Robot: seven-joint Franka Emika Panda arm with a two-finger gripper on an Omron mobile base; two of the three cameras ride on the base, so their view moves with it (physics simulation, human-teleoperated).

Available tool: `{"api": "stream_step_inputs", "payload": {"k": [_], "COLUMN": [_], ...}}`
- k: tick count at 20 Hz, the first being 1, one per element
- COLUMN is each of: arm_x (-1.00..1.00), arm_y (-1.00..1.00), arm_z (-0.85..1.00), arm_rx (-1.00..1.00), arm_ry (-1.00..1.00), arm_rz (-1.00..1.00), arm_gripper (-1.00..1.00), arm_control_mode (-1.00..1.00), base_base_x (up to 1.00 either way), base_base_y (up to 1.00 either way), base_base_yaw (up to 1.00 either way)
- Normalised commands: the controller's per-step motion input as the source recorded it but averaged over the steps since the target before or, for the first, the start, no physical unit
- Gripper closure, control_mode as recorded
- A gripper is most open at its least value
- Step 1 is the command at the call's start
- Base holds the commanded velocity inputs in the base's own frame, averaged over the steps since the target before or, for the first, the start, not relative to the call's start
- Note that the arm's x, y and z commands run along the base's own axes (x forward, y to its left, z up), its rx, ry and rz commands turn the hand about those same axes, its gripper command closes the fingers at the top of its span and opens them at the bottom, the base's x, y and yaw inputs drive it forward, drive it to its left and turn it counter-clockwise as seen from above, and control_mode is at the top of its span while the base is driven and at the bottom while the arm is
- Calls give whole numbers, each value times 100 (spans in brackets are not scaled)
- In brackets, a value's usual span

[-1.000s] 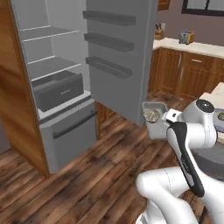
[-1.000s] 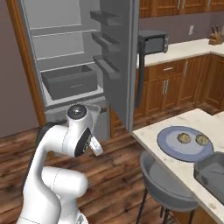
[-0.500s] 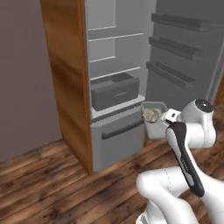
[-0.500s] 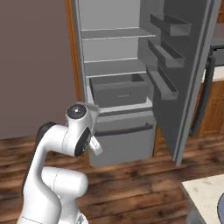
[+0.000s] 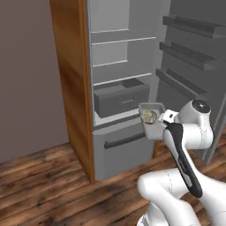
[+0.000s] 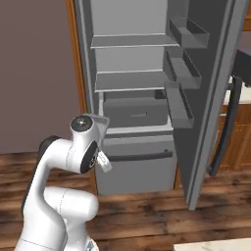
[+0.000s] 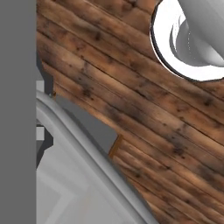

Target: Place two dumplings into each of the tupperware containers and then place the containers in the fridge.

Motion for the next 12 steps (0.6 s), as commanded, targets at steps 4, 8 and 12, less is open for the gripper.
{"api": "stream_step_inputs", "payload": {"k": [4, 8, 12], "arm_x": [0, 0, 0], "arm_y": [0, 0, 0], "arm_z": [0, 0, 0], "arm_rx": [0, 0, 0], "arm_ry": [0, 0, 0], "arm_rz": [0, 0, 0], "arm_gripper": [100, 100, 100], "arm_control_mode": [100, 100, 100], "base_base_x": [66, 95, 76], "base_base_y": [-28, 0, -10], "base_base_yaw": [24, 32, 31]}}
